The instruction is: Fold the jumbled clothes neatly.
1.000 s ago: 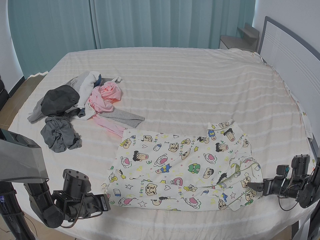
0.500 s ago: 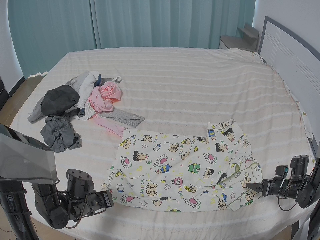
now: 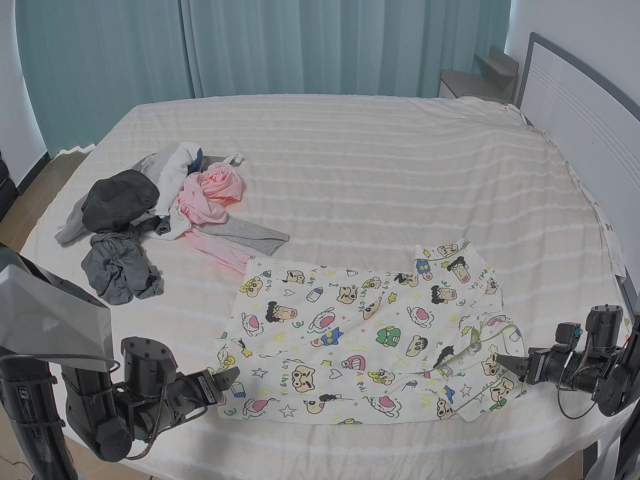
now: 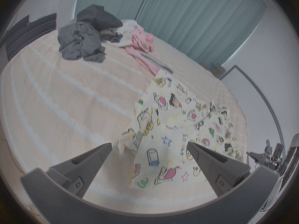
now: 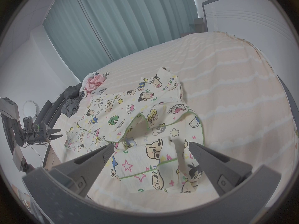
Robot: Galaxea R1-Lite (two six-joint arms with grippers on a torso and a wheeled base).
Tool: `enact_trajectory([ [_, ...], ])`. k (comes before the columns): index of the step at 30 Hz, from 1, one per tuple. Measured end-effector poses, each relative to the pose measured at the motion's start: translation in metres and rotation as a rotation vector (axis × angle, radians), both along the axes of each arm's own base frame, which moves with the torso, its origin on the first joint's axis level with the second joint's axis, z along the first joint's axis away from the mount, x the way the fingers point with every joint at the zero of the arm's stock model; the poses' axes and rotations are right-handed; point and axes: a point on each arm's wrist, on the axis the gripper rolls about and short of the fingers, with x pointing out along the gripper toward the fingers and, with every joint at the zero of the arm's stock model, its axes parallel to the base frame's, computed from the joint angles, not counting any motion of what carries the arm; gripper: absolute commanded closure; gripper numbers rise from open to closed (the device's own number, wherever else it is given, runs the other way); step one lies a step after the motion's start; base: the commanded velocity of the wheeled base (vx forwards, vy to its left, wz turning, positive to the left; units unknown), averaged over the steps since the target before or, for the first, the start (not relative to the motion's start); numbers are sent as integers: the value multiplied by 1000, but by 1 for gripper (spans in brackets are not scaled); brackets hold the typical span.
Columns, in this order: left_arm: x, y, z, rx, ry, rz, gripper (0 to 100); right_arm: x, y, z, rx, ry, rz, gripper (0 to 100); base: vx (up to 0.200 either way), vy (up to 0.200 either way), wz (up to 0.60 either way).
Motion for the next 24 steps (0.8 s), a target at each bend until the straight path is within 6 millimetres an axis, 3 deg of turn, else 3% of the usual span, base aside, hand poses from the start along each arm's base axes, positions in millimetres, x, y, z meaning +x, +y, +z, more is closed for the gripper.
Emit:
enact_trajectory([
  [8, 11, 4, 22, -77, -122, 97, 0, 5, -1, 8, -6, -93, -4, 0, 0, 0, 0],
  [12, 18, 3, 29, -98, -168, 117, 0, 6, -1, 11, -8, -116, -7, 0, 200, 0, 0],
  [14, 21, 2, 32, -104, -184, 117, 0, 6, -1, 11, -8, -116, -7, 0, 200, 0, 0],
  [24, 30, 0, 28, -23, -211, 69, 0, 6, -1, 9, -7, -111, -7, 0, 0, 0, 0],
])
